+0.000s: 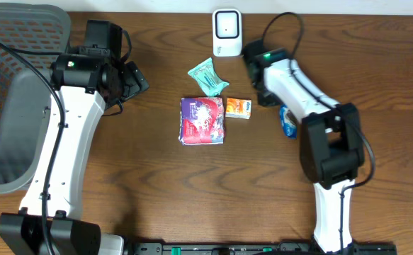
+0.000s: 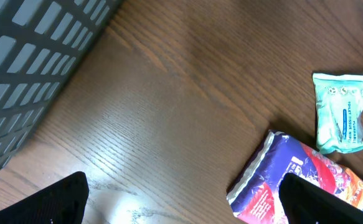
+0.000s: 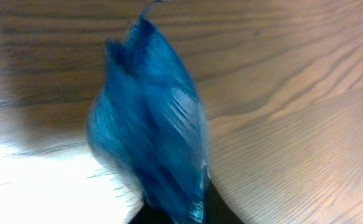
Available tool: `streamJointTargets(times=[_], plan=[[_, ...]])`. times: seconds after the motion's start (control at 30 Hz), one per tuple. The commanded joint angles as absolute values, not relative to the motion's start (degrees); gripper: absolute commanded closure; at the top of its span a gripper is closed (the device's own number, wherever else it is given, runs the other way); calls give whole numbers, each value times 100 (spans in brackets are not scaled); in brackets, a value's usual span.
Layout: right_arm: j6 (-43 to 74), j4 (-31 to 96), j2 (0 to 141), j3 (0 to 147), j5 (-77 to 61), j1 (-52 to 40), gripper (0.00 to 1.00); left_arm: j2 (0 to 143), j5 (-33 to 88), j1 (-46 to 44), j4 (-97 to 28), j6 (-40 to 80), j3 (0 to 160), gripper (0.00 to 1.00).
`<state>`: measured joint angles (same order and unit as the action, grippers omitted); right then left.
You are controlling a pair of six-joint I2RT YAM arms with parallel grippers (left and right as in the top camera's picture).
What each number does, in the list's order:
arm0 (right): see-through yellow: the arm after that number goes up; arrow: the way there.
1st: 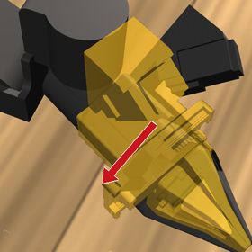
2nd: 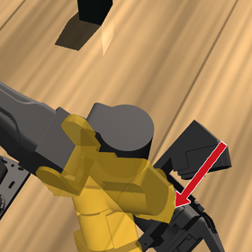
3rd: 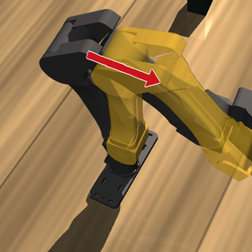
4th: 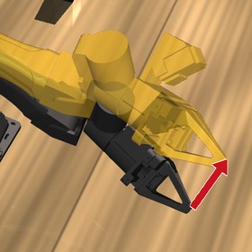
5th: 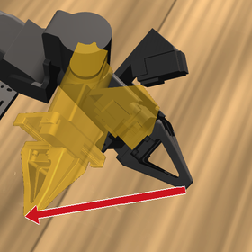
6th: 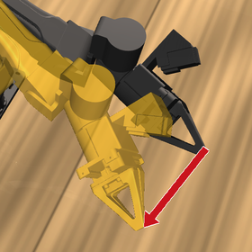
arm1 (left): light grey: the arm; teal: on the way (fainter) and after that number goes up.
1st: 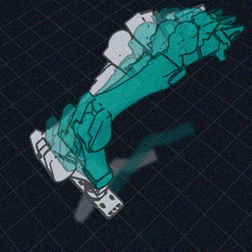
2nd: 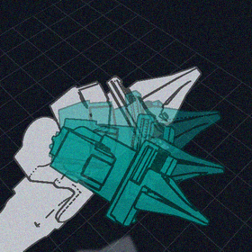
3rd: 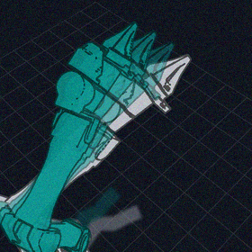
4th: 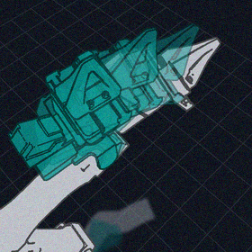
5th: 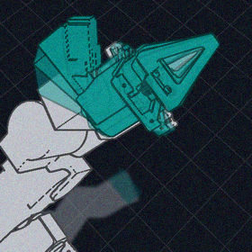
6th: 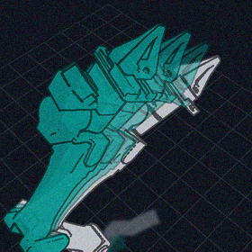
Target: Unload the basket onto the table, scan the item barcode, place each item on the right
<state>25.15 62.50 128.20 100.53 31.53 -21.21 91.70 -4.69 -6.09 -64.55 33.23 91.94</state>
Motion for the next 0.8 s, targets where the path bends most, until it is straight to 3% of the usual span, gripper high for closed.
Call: streamJointTargets(times=[0.0, 0.1, 0.2, 0.4, 0.57, 0.77], plan=[[2893, 6239, 13063, 9990, 3317, -2381, 70, 9168, -541, -591, -6490, 3374, 9214, 2], [2888, 6252, 13063, 10071, 3028, -2554, 48, 9168, -541, -591, -6490, 3371, 9214, 2], [2867, 6508, 13063, 10438, 2965, -2615, 37, 9168, -541, -591, -6490, 3371, 9214, 2], [2539, 7609, 13061, 11983, 2526, -2193, 33, 9168, -541, -591, -6490, 3371, 9214, 2], [1007, 8079, 13063, 12851, 322, -1420, 19, 9168, -541, -591, -6490, 3371, 9214, 2], [-591, 8296, 13089, 12425, -1761, -486, 30, 9168, -541, -591, -6490, 3374, 9214, 2]])
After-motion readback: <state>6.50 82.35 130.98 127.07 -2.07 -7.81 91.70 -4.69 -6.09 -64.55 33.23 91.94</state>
